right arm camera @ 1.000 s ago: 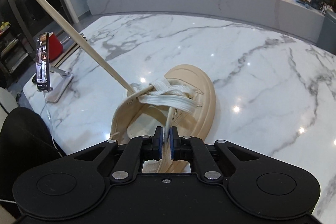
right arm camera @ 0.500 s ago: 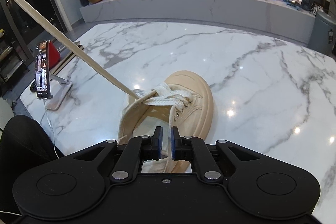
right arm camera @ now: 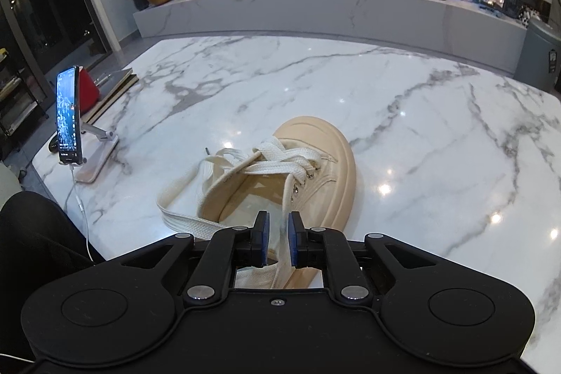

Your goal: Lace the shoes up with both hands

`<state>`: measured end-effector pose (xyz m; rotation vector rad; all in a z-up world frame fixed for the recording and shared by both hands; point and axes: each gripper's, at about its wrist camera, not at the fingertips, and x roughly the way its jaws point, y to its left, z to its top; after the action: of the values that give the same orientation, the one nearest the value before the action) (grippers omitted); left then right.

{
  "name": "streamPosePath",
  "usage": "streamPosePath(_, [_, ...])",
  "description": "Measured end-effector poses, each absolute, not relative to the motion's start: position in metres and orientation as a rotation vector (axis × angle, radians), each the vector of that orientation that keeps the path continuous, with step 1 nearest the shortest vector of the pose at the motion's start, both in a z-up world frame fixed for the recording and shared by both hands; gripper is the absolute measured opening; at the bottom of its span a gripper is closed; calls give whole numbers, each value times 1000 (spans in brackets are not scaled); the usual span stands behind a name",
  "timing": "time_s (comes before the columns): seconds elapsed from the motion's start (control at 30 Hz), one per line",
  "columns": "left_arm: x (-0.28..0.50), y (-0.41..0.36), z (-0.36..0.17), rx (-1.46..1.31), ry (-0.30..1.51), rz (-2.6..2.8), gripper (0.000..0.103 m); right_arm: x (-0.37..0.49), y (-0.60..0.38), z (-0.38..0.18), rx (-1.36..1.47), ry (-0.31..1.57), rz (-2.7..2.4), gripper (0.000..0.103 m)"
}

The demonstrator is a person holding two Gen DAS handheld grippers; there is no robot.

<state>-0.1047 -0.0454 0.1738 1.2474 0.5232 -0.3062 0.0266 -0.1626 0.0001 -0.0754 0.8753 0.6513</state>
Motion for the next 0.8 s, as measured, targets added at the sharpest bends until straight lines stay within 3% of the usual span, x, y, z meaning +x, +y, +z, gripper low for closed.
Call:
streamPosePath(0.33, [-93,-39,140,1083,594,-393,3,15,-165,-1,-128,864,677,12])
streamPosePath(0.47, [-87,-29,129,955,610,-401,3,7,-166,2,-157,845,691,26])
streamPosePath(0.7, [-76,-14,109,719,636,-422,3,-1,-168,3,-201,836,710,26])
streamPosePath(0.8, [-72,-8,99,612,653,-441,13,-1,-169,2,-201,845,714,26])
